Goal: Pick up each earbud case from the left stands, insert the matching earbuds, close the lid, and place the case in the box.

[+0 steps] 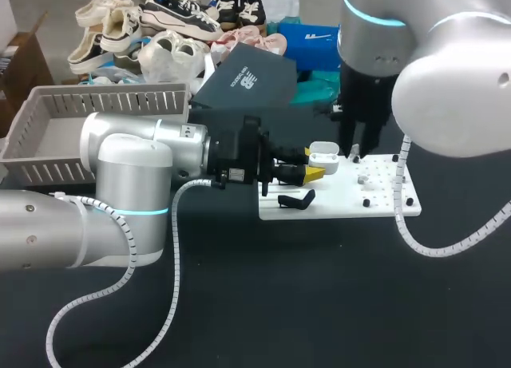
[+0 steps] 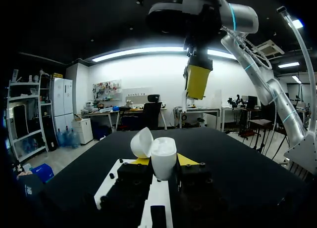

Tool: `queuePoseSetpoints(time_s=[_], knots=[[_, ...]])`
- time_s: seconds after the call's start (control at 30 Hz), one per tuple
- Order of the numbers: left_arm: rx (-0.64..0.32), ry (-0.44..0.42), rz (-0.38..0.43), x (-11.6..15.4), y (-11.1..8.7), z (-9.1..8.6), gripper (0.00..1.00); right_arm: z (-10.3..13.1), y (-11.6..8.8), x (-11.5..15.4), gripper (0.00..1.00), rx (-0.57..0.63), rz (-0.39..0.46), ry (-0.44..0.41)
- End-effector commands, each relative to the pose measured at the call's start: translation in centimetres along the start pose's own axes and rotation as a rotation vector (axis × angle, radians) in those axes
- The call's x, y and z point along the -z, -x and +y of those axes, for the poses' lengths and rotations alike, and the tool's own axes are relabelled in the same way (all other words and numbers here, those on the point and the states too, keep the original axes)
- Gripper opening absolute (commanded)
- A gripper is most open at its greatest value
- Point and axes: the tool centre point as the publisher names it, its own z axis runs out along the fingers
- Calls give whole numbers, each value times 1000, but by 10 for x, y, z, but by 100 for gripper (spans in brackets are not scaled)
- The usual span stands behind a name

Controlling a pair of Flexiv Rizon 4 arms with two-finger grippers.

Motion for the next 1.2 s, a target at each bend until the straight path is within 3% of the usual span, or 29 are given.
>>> queuePoseSetpoints(time_s=[0.03,0.17,0.43,1.03,1.2], knots=[[0,-6,0,0,-1,2,0,8,14,10,0,-75,102,31],[0,-6,0,0,-1,2,0,14,17,10,0,-97,89,19],[0,-6,0,0,-1,2,0,24,15,0,0,-104,15,-100],[0,-6,0,0,-1,2,0,21,13,0,0,-87,14,-108],[0,-6,0,0,-1,2,0,24,19,3,0,-207,11,-130]])
